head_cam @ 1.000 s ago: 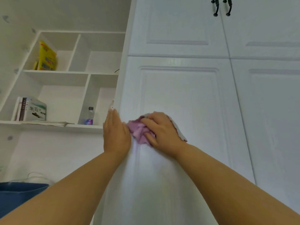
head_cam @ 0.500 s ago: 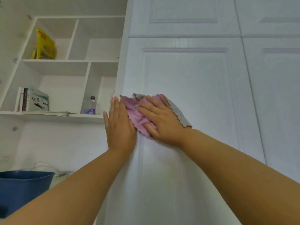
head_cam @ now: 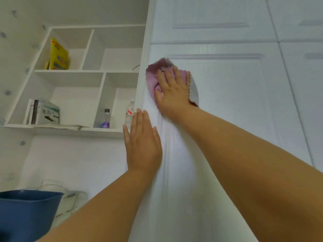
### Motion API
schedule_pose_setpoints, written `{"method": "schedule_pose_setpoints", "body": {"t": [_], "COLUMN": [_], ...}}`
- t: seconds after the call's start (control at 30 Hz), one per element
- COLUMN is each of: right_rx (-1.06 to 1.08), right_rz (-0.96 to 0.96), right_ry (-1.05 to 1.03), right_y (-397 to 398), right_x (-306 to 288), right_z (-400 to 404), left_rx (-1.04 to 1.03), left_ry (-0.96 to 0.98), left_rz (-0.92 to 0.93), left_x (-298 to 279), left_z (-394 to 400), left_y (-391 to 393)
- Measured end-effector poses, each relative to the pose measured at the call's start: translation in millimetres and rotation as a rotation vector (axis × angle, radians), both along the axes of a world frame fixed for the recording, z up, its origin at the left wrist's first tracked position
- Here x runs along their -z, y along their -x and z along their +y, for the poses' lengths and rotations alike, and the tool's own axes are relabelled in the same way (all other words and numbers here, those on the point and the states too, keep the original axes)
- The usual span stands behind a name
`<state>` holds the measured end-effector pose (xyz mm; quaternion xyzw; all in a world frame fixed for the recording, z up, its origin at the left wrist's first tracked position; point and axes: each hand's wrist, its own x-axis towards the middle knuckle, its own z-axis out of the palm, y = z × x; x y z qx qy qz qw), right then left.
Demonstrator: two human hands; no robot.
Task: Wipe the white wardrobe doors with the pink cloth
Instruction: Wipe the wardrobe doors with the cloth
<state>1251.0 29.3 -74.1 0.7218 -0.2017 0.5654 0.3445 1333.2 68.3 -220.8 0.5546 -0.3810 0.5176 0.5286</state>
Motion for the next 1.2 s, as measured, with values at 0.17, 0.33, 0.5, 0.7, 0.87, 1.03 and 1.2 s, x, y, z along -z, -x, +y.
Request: {"method": "schedule_pose_setpoints", "body": {"t": [0.17, 0.33, 0.5, 0.7, 0.87, 1.03, 1.2], "right_rx": [-0.173, -0.139, 0.01, 0.108, 0.115, -0.053, -0.058], "right_rz": [0.033, 0.187, -0.017, -0.283, -0.359, 0.01, 0.171], "right_ry": [0.155, 0.201, 0.061, -0.129, -0.169, 0.069, 0.15], "right_y": [-1, 37, 80, 156, 121, 120, 169], "right_x": [100, 104, 85, 68, 87, 179, 202], "right_z": [-14, -30, -53, -80, -60, -65, -94], "left_rx": [0.113, 0.042, 0.104, -0.111, -0.112, -0.083, -0.047], "left_ry": [-0.004, 0.011, 0.004, -0.121, -0.136, -0.136, -0.149], "left_rz": [0.049, -0.052, -0.199, -0.177, -0.183, -0.221, -0.282], "left_x": [-2, -6, -18, -12, -15, -17, -24], "left_z": [6, 10, -3, -16, -17, -13, -25], "left_y": [-2, 19, 39, 33, 32, 37, 66]}}
